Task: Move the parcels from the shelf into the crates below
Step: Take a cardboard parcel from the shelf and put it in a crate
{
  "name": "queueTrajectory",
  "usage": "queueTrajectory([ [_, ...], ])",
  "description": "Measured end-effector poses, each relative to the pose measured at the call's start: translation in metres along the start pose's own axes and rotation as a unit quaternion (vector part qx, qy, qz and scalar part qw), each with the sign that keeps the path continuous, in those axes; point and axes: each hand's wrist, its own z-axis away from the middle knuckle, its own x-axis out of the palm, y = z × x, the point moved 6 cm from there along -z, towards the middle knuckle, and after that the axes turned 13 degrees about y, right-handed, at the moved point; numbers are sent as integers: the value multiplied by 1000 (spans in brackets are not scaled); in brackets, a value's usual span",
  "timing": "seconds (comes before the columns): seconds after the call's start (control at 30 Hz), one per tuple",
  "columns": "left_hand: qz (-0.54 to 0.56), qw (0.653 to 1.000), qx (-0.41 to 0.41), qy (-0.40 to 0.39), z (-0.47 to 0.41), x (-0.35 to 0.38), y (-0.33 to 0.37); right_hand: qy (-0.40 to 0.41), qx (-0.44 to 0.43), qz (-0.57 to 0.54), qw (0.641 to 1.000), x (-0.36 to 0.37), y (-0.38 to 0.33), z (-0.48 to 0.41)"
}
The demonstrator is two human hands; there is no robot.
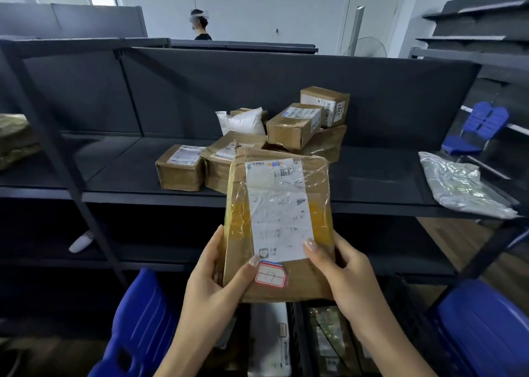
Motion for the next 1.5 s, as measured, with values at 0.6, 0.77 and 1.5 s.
queueTrajectory([
  [0.6, 32, 997, -70, 29, -14, -1, -19, 54, 1, 129, 990, -1, 16, 13],
  [0.77, -5, 998, -58, 8, -14, -7, -28, 59, 31, 122, 990, 2, 31, 16],
  [1.5, -350, 897, -263, -55, 72, -117, -198, -34, 270, 217, 937, 44, 206, 147],
])
